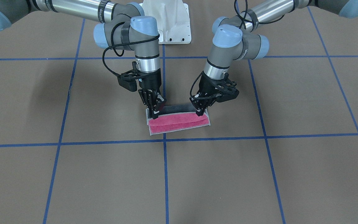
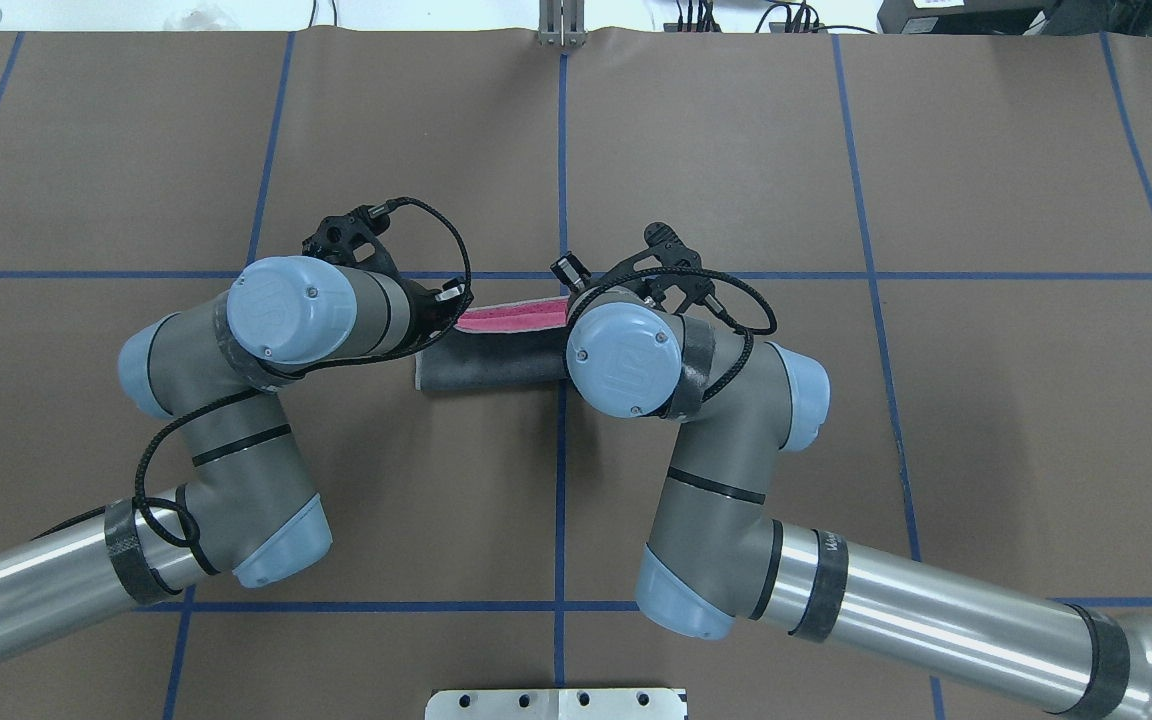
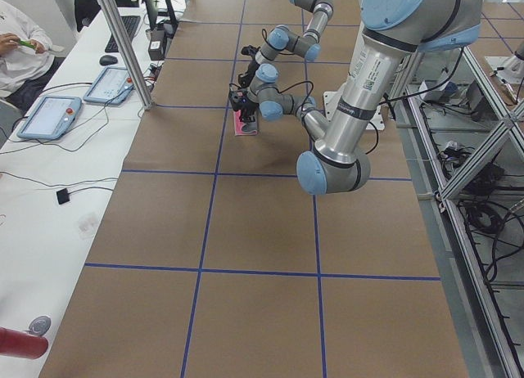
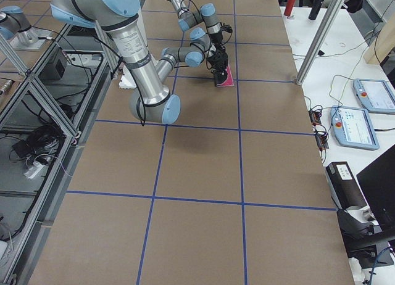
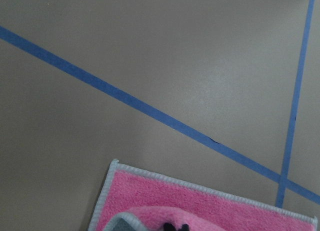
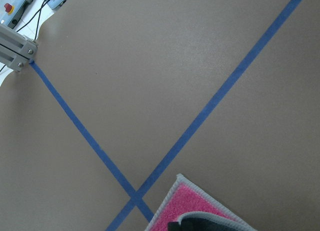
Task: Fold towel twice with both arms
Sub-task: 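Lay the folded edge onto the far edge and release both grippers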
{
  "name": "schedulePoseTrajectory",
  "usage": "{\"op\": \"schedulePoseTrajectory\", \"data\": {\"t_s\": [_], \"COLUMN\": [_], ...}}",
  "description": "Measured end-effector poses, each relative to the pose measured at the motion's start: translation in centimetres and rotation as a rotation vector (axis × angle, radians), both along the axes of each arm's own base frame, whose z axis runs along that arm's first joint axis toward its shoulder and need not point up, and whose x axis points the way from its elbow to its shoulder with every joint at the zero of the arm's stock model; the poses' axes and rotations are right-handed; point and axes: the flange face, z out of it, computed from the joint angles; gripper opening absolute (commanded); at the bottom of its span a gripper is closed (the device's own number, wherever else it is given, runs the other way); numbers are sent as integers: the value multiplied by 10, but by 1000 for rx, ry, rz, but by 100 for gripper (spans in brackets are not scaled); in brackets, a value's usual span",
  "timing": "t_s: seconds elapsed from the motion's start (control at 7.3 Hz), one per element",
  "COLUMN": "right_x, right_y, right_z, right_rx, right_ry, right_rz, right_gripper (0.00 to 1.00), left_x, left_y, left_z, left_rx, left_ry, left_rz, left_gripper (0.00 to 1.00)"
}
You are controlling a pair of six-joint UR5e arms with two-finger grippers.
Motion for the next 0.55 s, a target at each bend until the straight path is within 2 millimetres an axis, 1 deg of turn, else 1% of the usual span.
{"op": "schedulePoseTrajectory", "data": {"t_s": [0.14, 0.27, 0.41, 0.55], "right_x": [1, 8, 15, 20], "right_y": [-10, -21, -31, -35], "right_z": [-8, -17, -22, -24], "right_rx": [10, 15, 14, 19], "right_ry": [4, -2, -7, -4], "right_rz": [1, 2, 4, -4], "right_gripper": [79, 80, 100, 100], "left_x": [-3, -10, -19, -22], "left_y": [-8, -18, -27, -29], "left_z": [0, -1, -2, -4], "left_rx": [15, 33, 41, 39], "left_ry": [-9, -17, -19, -13], "left_rz": [-1, -5, -13, 0], "left_gripper": [81, 84, 100, 100]}}
